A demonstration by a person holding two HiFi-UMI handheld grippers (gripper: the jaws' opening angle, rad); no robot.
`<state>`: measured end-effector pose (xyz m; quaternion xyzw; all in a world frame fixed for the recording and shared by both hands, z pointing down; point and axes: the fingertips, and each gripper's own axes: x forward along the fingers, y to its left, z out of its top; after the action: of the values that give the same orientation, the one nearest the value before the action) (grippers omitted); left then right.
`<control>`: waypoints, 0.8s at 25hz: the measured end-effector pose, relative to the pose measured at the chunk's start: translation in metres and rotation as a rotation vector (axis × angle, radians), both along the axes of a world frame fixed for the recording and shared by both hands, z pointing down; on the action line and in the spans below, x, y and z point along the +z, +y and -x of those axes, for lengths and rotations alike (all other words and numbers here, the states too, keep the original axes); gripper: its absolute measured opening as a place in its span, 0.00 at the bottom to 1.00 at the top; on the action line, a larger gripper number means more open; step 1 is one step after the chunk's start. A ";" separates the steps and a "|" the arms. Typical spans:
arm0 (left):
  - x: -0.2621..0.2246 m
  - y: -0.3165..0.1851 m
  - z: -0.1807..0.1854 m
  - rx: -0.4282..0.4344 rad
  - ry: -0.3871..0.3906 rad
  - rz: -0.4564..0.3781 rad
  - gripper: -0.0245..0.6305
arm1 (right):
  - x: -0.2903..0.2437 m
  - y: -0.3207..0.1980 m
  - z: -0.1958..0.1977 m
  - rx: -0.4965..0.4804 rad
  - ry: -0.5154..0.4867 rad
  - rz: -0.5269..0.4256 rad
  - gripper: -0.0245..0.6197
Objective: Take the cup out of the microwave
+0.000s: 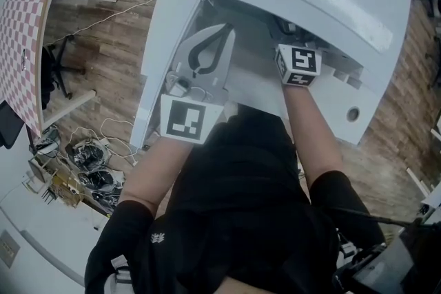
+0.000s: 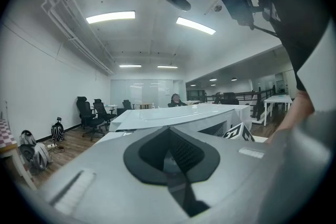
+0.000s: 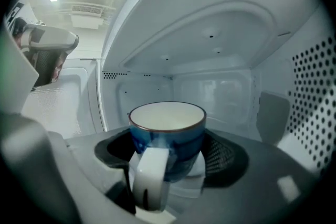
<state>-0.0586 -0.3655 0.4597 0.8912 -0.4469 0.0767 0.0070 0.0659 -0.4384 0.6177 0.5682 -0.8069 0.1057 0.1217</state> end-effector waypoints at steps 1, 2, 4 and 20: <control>-0.002 0.003 0.001 0.001 0.000 -0.005 0.05 | -0.001 0.003 0.000 -0.001 0.001 0.000 0.64; -0.003 0.007 0.001 0.003 -0.002 -0.009 0.05 | -0.003 0.006 0.000 -0.002 0.002 0.000 0.64; -0.005 0.015 0.003 0.005 -0.003 -0.013 0.05 | -0.006 0.015 0.001 -0.004 0.003 -0.001 0.64; -0.050 0.078 0.016 -0.001 0.018 -0.085 0.05 | -0.046 0.093 -0.002 -0.002 -0.004 0.020 0.64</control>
<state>-0.0744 -0.2880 0.4096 0.8911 -0.4503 0.0496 -0.0269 0.0677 -0.3457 0.5719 0.5659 -0.8067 0.1148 0.1257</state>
